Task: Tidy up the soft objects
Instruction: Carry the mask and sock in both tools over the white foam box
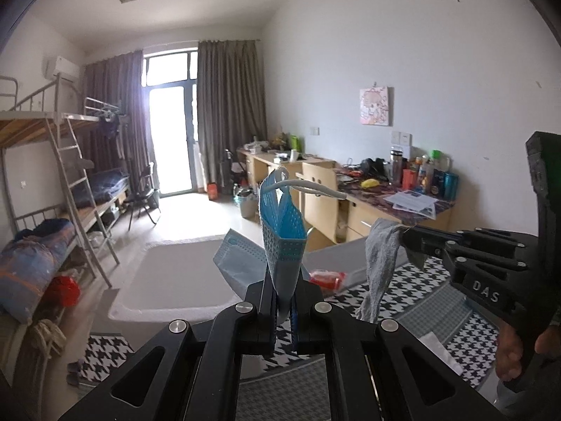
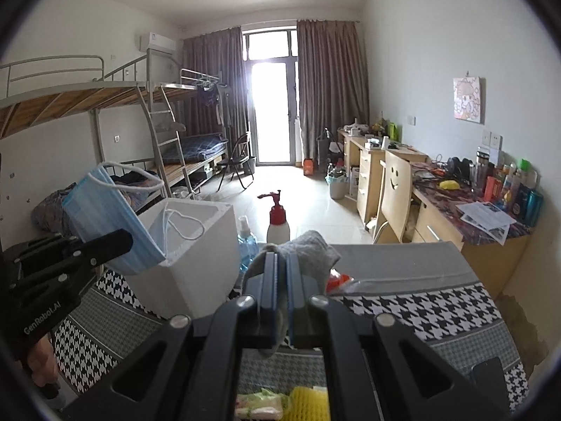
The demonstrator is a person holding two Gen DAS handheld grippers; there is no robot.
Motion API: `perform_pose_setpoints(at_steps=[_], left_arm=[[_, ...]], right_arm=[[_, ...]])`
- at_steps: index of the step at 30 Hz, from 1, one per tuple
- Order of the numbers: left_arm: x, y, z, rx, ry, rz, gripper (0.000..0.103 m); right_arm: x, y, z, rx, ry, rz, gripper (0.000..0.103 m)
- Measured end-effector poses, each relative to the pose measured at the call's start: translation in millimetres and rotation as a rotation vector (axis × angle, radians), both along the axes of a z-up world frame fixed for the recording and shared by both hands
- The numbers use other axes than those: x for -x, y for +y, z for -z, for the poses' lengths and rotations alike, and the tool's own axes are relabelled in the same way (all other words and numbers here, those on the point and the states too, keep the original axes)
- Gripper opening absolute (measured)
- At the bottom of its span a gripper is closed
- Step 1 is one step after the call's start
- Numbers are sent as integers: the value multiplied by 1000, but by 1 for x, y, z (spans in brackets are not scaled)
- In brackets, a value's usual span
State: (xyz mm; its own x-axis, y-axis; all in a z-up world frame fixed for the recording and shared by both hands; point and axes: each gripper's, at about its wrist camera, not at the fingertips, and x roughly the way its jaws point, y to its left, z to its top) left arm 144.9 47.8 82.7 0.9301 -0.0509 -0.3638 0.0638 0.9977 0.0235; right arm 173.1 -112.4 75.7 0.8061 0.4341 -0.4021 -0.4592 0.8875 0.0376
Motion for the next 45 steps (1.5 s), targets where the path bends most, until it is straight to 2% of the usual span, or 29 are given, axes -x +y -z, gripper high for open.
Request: perform_pose_setpoints(at_steps=[9,20,35,45], left_arm=[[-15,13,-14,8,-4,-46,6],[-35,32,-16,9,10,-120,6],[-60,74,-5,19,67,-232,6],[-79,91,10,39,129,-246,6]], right_arm=[[-7,12,-20,-15,-20,-34,7],[-24,32,-31,-9,-28,-73,7],[-41,69,-47,-3,-61,-137,7],[-51,91,-53,-3,-68,-170,7]])
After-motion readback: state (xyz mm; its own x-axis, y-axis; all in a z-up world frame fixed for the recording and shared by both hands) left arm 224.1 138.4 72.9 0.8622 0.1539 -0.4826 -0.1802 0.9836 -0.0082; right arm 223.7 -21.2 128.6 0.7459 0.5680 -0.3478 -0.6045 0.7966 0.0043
